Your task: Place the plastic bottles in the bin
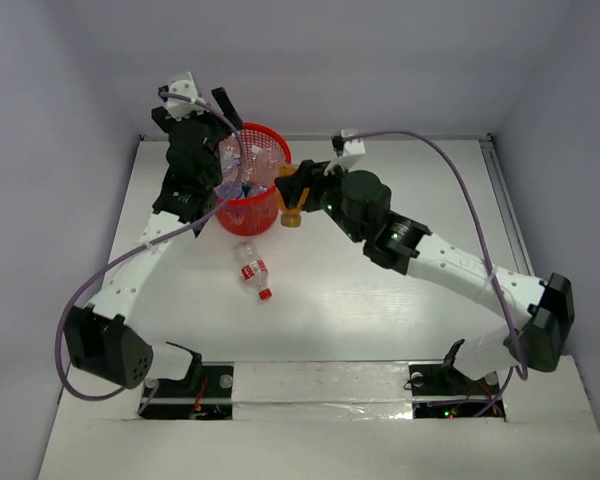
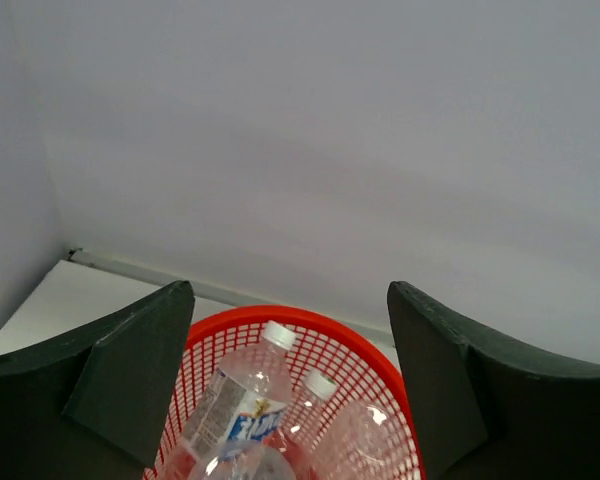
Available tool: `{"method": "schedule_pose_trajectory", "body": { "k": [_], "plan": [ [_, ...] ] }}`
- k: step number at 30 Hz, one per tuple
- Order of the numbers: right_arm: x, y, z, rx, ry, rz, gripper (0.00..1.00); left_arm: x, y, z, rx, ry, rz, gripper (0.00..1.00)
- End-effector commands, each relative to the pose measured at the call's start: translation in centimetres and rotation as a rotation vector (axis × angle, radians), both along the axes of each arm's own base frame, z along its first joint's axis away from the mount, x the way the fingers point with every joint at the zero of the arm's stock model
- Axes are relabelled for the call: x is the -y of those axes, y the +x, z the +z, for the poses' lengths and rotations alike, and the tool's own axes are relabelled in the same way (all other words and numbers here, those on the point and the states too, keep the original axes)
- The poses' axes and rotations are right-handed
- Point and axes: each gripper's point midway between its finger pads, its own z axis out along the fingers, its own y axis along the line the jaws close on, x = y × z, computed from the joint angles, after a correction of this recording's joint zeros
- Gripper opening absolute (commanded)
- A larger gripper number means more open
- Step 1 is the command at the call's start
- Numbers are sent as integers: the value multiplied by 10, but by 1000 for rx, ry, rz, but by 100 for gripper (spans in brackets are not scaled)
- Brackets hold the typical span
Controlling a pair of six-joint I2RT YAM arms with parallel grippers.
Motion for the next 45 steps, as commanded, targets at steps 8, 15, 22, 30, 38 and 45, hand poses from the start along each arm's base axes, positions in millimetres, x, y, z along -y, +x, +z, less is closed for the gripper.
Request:
{"method": "schedule_pose_trajectory", "body": {
  "k": [8, 15, 22, 30, 38, 45],
  "plan": [
    [-41, 93, 72, 177, 49, -37, 37, 20, -96, -27, -94, -258, -278, 49],
    [-78, 167, 56, 183, 9, -74, 39, 26, -155, -102, -173, -410, -395, 46],
    [-95, 206, 46, 212, 51, -77, 41, 28, -182, -185, -296, -489, -406, 59],
    [-119, 214, 7, 177, 57, -16, 45, 39, -183, -261, -461, -501, -390, 83],
    [-115, 212, -25, 134, 10, -15, 64, 46, -170, -296, -535, -470, -341, 93],
    [-101, 191, 10, 186, 36, 4, 88, 54, -159, -305, -561, -441, -345, 96]
  ]
}}
